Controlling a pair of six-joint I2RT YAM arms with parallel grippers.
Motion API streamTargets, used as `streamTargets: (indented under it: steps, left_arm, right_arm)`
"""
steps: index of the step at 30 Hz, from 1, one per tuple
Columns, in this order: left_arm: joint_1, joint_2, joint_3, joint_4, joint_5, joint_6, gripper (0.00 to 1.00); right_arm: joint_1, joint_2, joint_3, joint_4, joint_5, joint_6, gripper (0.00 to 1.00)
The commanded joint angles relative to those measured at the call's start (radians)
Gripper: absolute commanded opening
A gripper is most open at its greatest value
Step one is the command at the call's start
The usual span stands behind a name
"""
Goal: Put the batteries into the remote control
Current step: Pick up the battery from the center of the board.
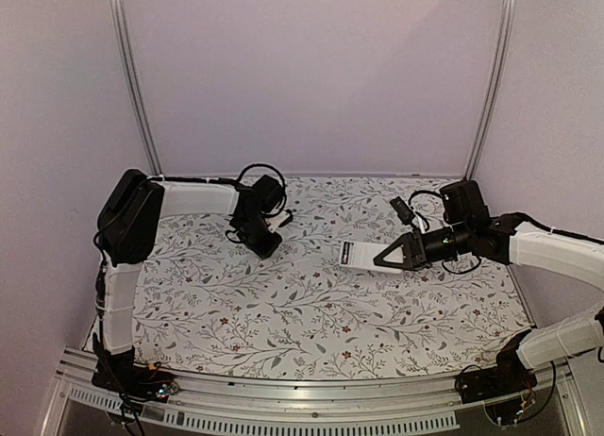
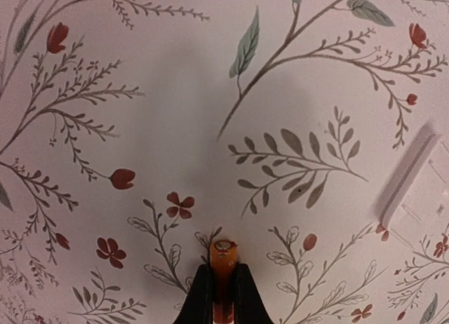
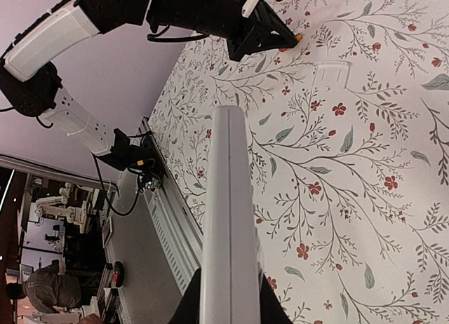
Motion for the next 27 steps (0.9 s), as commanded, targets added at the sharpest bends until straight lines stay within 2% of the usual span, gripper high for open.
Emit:
streamTargets:
  steps: [1, 4, 11, 14, 22, 25, 27]
  left_arm:
    - [-0.002, -0.050, -0.066, 0.035, 0.058, 0.050, 0.01]
    - [-0.038, -0.205, -0.192, 0.149, 0.109, 0.097, 0.00]
    - [-0.190, -0.603, -0.552, 0.543, 0.212, 0.223, 0.00]
    - [-0.244, -0.729, -0.658, 0.656, 0.234, 0.268, 0.00]
    - [-0.363, -0.861, -0.681, 0.673, 0.209, 0.303, 0.00]
    - [-0.365, -0.861, -0.620, 0.652, 0.112, 0.119, 0.00]
    - [-0.365, -0.841, -0.546, 0.574, 0.081, -0.015, 0.00]
  right_arm:
    - [-0.009, -0.001, 0.006, -0.001, -0.014, -0.021, 0.00]
    - [-0.009, -0.008, 0.006, -0.001, -0.010, -0.025, 0.00]
    - [-0.010, -0.029, 0.004, -0.003, -0.013, -0.029, 0.00]
    - [-0.008, -0.036, 0.001, 0.005, -0.021, -0.029, 0.00]
    - [0.021, -0.048, -0.033, 0.106, -0.011, 0.014, 0.00]
    - [0.044, -0.041, -0.054, 0.184, 0.006, 0.055, 0.00]
    - [0.062, -0.028, -0.071, 0.269, 0.010, 0.101, 0.00]
